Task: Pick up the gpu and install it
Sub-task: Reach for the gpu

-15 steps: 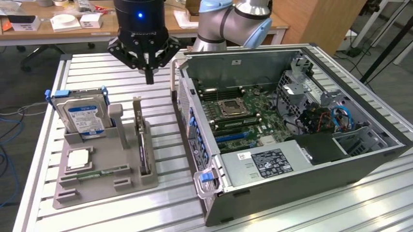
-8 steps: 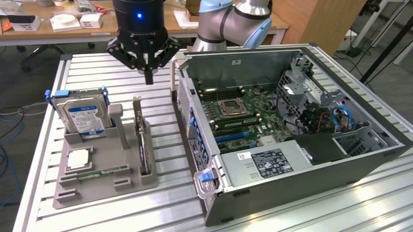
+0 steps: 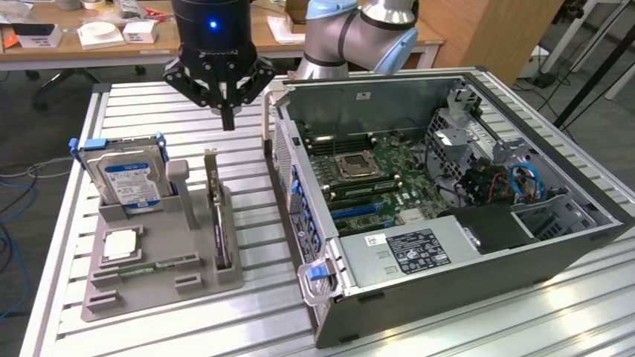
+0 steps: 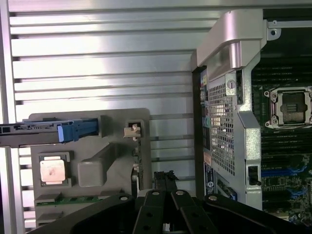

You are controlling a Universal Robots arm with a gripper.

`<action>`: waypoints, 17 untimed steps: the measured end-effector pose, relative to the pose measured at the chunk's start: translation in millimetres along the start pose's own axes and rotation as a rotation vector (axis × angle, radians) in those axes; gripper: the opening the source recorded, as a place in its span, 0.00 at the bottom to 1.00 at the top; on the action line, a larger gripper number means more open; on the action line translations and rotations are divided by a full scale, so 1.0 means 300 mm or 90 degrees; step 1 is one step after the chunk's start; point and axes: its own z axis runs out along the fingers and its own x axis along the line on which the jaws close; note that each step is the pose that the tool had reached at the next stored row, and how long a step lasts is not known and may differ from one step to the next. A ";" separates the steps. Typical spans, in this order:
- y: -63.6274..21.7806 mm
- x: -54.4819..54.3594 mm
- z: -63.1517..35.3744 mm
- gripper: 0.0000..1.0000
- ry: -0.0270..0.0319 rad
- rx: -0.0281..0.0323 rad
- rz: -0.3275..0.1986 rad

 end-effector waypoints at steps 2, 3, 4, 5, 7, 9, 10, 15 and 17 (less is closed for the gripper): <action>0.000 0.001 0.000 0.11 0.0000 0.0000 0.000; 0.000 0.001 0.001 0.11 0.0000 0.0000 0.000; 0.000 0.002 0.001 0.11 0.0000 0.0000 0.000; 0.000 0.003 0.001 0.11 0.0000 0.0000 0.000; 0.000 0.004 0.001 0.11 0.0000 0.0000 0.000; -0.001 0.009 0.004 0.11 0.0000 0.0000 0.000; -0.001 0.009 0.004 0.11 0.0000 0.0000 0.000; -0.001 0.012 0.005 0.11 0.0000 0.0000 0.000; -0.001 0.014 0.005 0.11 0.0000 0.0000 0.000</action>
